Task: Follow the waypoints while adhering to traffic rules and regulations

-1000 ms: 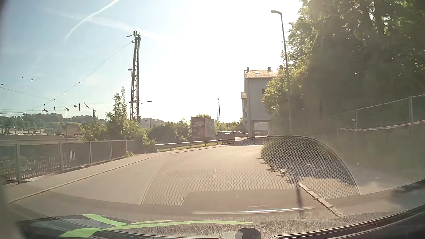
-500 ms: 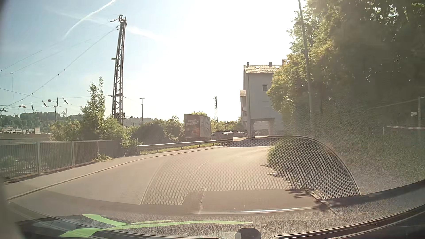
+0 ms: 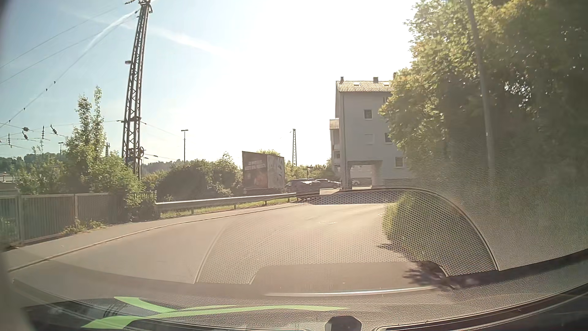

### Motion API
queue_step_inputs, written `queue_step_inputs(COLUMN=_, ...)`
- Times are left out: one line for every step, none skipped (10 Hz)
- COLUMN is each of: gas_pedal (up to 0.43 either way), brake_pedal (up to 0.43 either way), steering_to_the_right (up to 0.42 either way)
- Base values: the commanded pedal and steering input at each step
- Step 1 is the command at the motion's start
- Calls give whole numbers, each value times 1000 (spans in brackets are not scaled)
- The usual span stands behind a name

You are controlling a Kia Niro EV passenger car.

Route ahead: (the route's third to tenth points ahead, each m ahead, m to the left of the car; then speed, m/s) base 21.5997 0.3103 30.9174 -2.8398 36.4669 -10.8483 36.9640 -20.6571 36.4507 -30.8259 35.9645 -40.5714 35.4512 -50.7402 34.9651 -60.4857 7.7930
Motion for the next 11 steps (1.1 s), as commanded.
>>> queue_step_inputs(gas_pedal=0, brake_pedal=0, steering_to_the_right=15)
queue_step_inputs(gas_pedal=0, brake_pedal=0, steering_to_the_right=20)
queue_step_inputs(gas_pedal=0, brake_pedal=0, steering_to_the_right=24)
queue_step_inputs(gas_pedal=0, brake_pedal=0, steering_to_the_right=32)
queue_step_inputs(gas_pedal=0, brake_pedal=0, steering_to_the_right=42)
queue_step_inputs(gas_pedal=0, brake_pedal=0, steering_to_the_right=50)
queue_step_inputs(gas_pedal=0, brake_pedal=0, steering_to_the_right=56)
queue_step_inputs(gas_pedal=0, brake_pedal=0, steering_to_the_right=55)
queue_step_inputs(gas_pedal=0, brake_pedal=0, steering_to_the_right=54)
queue_step_inputs(gas_pedal=0, brake_pedal=0, steering_to_the_right=52)
queue_step_inputs(gas_pedal=0, brake_pedal=0, steering_to_the_right=54)
